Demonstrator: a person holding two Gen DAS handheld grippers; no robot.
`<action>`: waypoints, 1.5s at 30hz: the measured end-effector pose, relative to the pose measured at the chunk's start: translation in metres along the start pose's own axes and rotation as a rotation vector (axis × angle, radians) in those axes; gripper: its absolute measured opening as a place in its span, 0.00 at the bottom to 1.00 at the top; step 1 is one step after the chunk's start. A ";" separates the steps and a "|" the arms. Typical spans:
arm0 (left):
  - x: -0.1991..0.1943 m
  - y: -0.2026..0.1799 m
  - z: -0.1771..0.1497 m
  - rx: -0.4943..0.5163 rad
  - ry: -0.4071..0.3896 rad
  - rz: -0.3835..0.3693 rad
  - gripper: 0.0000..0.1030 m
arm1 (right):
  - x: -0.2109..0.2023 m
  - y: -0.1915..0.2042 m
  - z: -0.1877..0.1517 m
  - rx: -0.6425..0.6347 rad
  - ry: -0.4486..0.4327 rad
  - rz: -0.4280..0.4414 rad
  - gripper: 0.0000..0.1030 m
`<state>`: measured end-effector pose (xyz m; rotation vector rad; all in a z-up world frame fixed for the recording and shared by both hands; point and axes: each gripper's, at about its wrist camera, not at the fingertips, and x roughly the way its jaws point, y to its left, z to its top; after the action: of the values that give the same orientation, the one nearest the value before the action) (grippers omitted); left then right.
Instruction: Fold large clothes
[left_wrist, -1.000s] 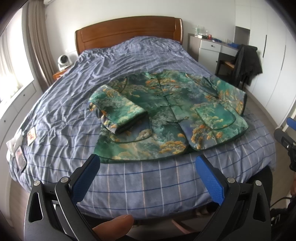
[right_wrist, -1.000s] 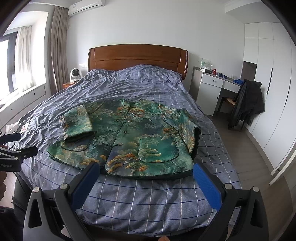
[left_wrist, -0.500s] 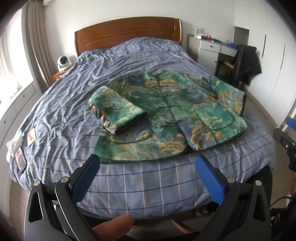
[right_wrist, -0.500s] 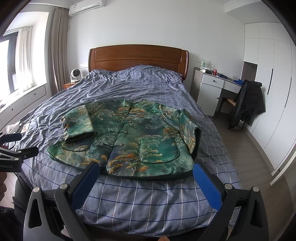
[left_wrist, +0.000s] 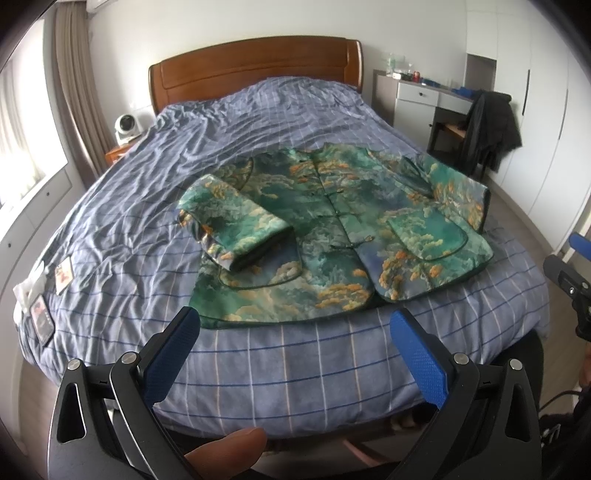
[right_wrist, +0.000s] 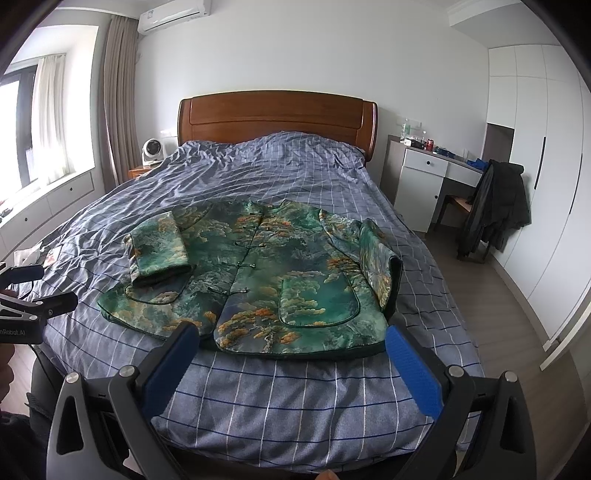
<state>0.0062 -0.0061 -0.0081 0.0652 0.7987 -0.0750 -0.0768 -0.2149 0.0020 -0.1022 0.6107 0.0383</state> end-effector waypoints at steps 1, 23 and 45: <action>0.000 0.000 0.000 0.000 0.000 0.000 1.00 | 0.000 0.001 0.000 0.000 0.000 0.000 1.00; -0.002 -0.001 0.001 0.001 -0.003 0.001 1.00 | -0.001 0.000 -0.002 0.004 -0.003 0.001 1.00; -0.008 -0.005 0.001 0.003 -0.002 0.001 1.00 | -0.002 0.002 -0.002 0.010 0.004 0.007 1.00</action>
<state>0.0013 -0.0112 -0.0020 0.0688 0.7965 -0.0756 -0.0791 -0.2131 0.0013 -0.0905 0.6155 0.0415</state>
